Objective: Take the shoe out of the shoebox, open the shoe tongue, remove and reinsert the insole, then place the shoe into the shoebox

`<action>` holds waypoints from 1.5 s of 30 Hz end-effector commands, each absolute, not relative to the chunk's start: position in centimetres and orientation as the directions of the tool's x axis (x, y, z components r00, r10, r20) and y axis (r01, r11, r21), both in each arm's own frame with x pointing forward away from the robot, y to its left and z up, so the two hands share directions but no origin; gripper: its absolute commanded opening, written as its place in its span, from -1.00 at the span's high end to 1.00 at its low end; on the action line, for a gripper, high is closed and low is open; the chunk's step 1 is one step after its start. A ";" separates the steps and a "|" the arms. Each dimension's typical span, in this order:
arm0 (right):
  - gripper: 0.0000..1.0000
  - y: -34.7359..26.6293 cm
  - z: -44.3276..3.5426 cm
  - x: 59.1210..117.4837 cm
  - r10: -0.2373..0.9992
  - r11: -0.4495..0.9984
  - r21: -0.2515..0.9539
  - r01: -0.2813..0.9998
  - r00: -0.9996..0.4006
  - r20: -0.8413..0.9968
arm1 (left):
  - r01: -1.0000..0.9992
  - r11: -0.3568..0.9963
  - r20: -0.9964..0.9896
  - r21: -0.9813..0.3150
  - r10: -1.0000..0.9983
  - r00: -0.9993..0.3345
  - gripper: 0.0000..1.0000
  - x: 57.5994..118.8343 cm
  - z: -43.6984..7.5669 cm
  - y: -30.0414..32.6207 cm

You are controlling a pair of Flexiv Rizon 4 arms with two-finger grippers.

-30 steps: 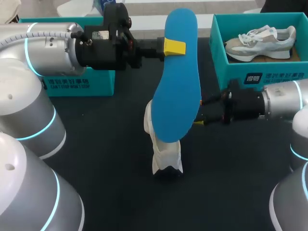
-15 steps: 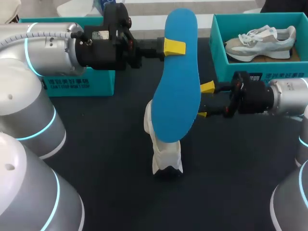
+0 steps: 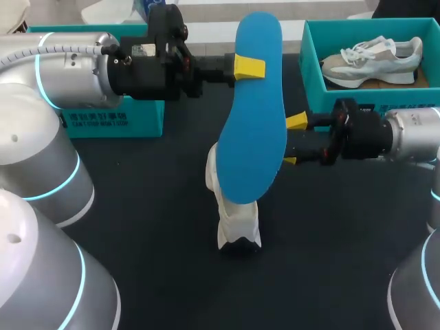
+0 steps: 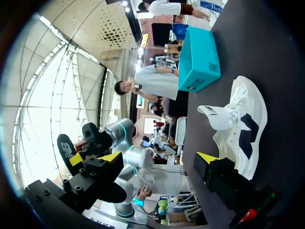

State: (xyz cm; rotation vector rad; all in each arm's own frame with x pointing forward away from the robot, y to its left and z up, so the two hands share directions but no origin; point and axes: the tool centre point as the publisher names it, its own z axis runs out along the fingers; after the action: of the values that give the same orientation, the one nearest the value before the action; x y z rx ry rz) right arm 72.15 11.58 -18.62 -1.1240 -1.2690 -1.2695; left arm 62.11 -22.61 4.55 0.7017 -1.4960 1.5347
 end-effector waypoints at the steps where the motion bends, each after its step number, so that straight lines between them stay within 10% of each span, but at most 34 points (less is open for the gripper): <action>1: -1.00 11.7 -18.7 72.1 -0.027 0.024 0.093 0.995 -0.092 0.995 | -0.864 0.087 0.860 -0.495 0.189 -0.474 1.00 62.1 4.5 -22.7; 10: -1.00 11.7 -18.7 72.1 -0.027 0.024 0.093 0.995 -0.092 0.995 | -0.863 0.086 0.858 -0.498 0.190 -0.477 1.00 61.9 4.2 -22.2; 26: -1.00 11.7 -18.7 72.1 -0.027 0.024 0.093 0.995 -0.092 0.995 | -0.264 -0.040 0.256 -0.964 0.153 -0.955 1.00 63.6 -2.7 -18.1; 45: -1.00 11.7 -18.7 72.1 -0.027 0.024 0.093 0.995 -0.092 0.995 | 0.357 -0.191 -0.386 -0.914 0.148 -0.911 1.00 67.1 -5.0 -16.6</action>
State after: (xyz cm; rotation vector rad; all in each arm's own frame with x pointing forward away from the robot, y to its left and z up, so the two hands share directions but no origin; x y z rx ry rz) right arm 72.22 11.60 -18.59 -1.1231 -1.2690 -1.2697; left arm 66.77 -16.41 -4.92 -0.2448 -2.0494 2.2578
